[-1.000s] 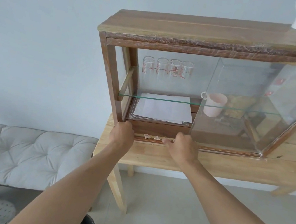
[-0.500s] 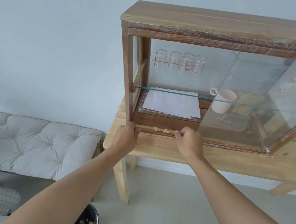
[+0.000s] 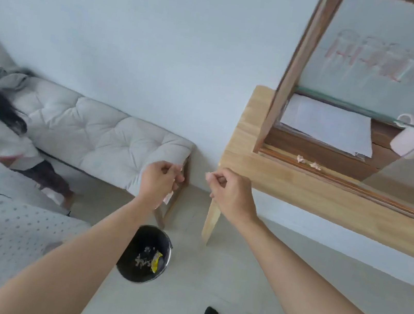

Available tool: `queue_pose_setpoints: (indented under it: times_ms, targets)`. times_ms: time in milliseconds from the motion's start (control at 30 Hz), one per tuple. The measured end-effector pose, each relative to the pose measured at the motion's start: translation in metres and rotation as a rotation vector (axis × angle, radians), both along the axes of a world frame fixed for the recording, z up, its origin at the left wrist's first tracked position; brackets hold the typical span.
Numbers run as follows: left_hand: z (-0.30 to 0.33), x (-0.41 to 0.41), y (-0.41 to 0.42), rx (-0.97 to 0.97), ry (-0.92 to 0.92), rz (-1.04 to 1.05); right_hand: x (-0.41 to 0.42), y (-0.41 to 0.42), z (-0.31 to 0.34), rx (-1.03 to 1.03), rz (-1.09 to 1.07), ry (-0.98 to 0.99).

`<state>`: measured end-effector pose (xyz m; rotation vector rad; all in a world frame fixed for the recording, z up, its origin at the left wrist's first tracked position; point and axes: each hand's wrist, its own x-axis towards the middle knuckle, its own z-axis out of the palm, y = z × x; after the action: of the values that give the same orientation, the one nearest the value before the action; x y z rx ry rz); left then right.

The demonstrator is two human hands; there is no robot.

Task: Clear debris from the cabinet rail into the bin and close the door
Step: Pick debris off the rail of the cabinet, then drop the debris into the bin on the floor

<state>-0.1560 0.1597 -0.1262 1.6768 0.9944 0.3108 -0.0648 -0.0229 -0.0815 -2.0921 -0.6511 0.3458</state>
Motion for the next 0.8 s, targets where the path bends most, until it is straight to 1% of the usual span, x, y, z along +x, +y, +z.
queue_pose_setpoints:
  times_ms: [100, 200, 367, 467, 567, 667, 733, 800]
  targets:
    - [-0.049, -0.039, 0.029, -0.051, 0.098, 0.069, -0.018, 0.038, -0.043, -0.059, 0.096, 0.074]
    - [-0.109, -0.073, 0.049, -0.090, 0.165, 0.159, -0.029, 0.069, -0.104, -0.158, 0.164, 0.128]
    - [-0.235, -0.119, 0.063, -0.211, 0.284, 0.245, -0.046, 0.106, -0.236, -0.334, 0.249, 0.205]
    - [-0.311, -0.137, 0.064, -0.252, 0.333, 0.299, -0.060, 0.117, -0.317, -0.436, 0.302, 0.239]
    - [-0.373, -0.146, 0.062, -0.277, 0.375, 0.344, -0.074, 0.123, -0.388, -0.507, 0.372, 0.271]
    - [-0.409, -0.151, 0.058, -0.345, 0.453, 0.363, -0.083, 0.122, -0.432, -0.592, 0.430, 0.321]
    - [-0.414, -0.155, 0.054, -0.379, 0.501, 0.351, -0.084, 0.117, -0.439, -0.648, 0.448, 0.327]
    - [-0.409, -0.159, 0.049, -0.362, 0.510, 0.330, -0.083, 0.110, -0.430, -0.664, 0.433, 0.327]
